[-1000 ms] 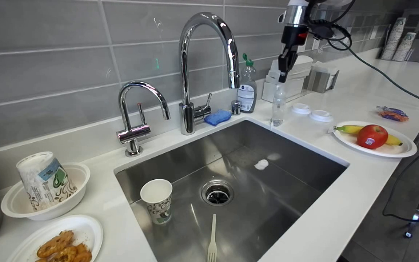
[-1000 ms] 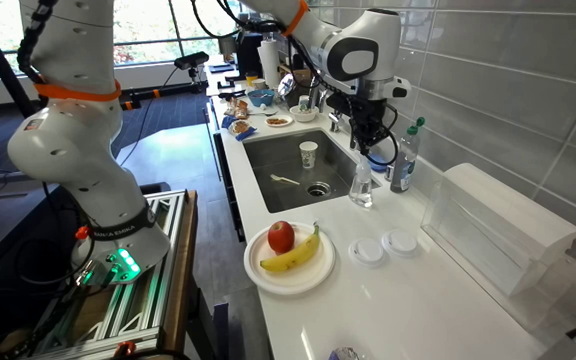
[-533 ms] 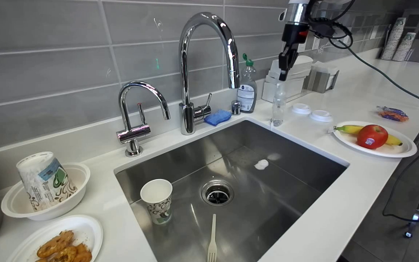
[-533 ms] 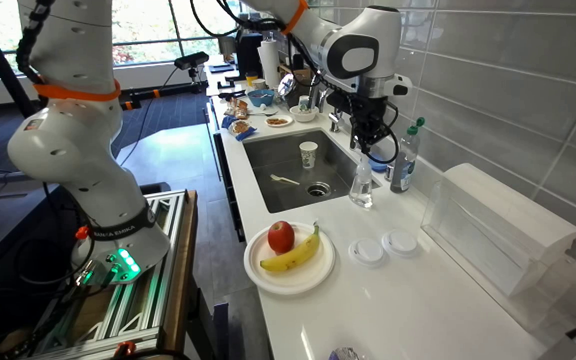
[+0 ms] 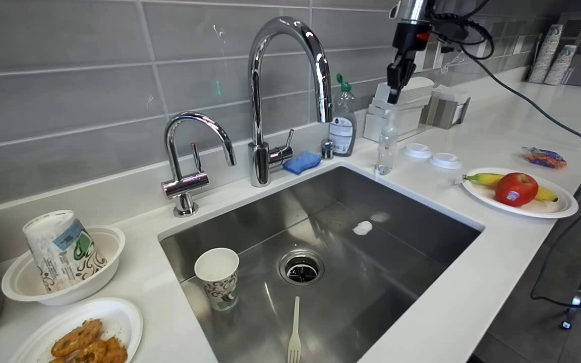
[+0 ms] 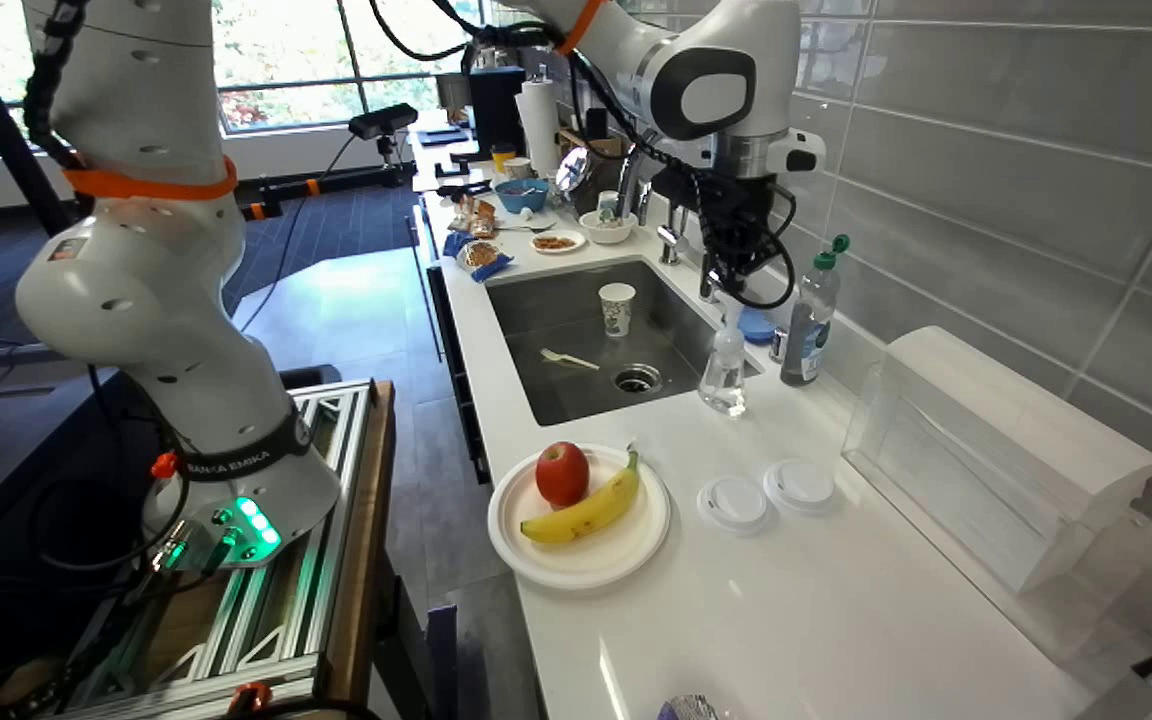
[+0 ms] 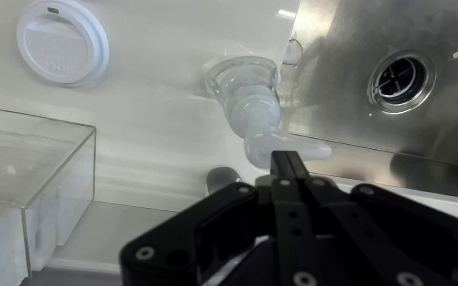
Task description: Press on the soap dispenser
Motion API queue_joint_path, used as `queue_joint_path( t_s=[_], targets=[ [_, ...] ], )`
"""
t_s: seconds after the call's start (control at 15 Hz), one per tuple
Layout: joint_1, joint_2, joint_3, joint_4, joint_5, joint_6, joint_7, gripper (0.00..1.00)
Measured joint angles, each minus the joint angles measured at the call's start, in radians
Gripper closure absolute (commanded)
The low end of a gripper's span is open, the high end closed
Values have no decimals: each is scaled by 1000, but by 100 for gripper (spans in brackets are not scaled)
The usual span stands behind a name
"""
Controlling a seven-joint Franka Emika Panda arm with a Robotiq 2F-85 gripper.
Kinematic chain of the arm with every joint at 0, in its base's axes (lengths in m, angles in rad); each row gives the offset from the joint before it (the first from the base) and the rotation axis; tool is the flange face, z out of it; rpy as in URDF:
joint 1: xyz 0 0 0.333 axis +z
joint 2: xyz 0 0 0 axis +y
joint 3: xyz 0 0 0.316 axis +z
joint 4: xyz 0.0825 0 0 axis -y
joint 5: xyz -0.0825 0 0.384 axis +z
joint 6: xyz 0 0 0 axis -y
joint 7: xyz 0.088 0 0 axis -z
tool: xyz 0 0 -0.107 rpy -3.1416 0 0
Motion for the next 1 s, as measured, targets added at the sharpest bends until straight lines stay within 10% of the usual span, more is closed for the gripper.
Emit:
queue_joint_path(
  t_s=[0.07,0.13,0.87,1.0],
  targets=[
    [1,-8,0,0,-1,0,6,100],
    [3,-18,0,0,-2,-2,14,74],
    [53,-206,6,3,-40,-323,276,1],
    [68,-237,12,3,-40,-369,342,0]
  ],
)
